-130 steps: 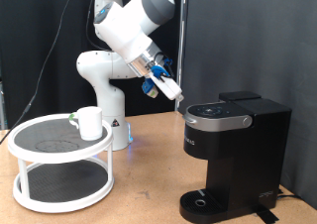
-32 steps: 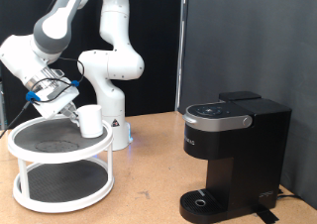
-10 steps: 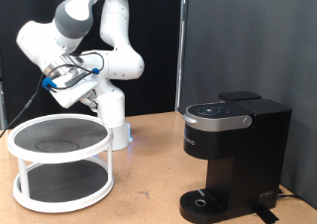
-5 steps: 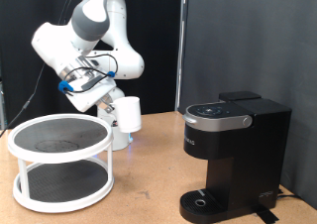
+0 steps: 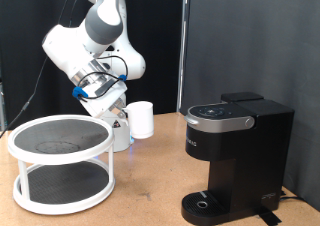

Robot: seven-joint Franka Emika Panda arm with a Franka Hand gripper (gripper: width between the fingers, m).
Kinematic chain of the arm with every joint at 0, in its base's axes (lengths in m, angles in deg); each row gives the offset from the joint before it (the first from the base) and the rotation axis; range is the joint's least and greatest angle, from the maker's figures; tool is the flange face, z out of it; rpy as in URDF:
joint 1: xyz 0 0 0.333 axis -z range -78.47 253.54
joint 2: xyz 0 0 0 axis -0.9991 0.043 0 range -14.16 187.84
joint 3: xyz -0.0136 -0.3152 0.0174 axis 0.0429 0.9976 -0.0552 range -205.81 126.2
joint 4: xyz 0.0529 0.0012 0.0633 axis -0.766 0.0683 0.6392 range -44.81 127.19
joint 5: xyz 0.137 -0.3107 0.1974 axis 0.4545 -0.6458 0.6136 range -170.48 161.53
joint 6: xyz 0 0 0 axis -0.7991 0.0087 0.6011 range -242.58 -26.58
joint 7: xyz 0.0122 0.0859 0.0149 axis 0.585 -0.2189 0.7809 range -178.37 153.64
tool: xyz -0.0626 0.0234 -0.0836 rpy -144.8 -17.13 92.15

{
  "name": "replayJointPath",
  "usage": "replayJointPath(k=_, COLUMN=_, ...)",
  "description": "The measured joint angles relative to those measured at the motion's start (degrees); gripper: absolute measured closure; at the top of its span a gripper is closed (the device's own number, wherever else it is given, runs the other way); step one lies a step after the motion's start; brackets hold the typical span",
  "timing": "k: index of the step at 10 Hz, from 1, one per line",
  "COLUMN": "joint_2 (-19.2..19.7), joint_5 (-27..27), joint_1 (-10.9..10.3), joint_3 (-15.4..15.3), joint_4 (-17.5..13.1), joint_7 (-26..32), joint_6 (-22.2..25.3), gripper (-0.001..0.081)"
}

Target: Make a cup of coffee with the keurig machine

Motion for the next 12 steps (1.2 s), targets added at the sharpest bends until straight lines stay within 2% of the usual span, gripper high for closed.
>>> replayJointPath(k=3, joint_2=1.74, joint_5=2.03, joint_1=-0.46, joint_3=-0.74, joint_4=-0.93, joint_7=0.95, joint_6=-1.19, gripper=0.0734)
replayJointPath(k=7, joint_2=2.11, joint_5=0.83, joint_1=-0.46, joint_3=-1.28, joint_4=0.23, joint_7=0.92, joint_6=-0.86, gripper=0.0734)
replayJointPath(k=10, joint_2=6.12, joint_5=-0.03, joint_1=-0.59, joint_3=-4.96, joint_4=1.01, joint_7=0.0, joint_6=-4.99, gripper=0.0734)
replayJointPath(k=12, joint_2=9.46, joint_5=1.34, joint_1=-1.26, joint_3=-6.99, joint_4=0.84, joint_7=-0.06, joint_6=-8.09, gripper=0.0734)
